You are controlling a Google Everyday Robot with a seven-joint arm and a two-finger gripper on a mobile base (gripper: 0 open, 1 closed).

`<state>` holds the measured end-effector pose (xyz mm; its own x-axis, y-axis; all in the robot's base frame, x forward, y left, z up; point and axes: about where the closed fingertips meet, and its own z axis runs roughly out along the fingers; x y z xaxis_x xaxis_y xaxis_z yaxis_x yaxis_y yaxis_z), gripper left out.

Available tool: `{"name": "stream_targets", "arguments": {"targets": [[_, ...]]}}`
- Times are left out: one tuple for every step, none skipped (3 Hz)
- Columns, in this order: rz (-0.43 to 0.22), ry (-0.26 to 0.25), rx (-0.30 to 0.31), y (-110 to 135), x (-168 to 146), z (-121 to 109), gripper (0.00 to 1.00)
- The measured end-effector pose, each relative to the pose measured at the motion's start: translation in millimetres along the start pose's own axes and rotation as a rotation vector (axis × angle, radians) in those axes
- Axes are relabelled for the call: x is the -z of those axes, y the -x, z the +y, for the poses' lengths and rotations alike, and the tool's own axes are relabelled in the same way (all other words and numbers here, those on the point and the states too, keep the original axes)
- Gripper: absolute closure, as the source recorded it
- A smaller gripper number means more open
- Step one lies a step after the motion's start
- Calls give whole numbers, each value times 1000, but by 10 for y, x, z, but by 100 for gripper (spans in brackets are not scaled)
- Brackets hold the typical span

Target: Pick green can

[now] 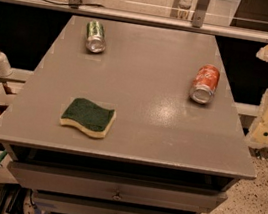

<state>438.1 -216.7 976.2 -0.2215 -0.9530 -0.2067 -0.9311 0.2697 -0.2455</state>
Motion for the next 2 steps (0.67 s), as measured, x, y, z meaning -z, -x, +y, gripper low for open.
{"name": "stream_targets", "arguments": {"targets": [[0, 0, 0, 0, 0, 0, 0], [-80, -13, 24, 197, -105, -122, 0]]}}
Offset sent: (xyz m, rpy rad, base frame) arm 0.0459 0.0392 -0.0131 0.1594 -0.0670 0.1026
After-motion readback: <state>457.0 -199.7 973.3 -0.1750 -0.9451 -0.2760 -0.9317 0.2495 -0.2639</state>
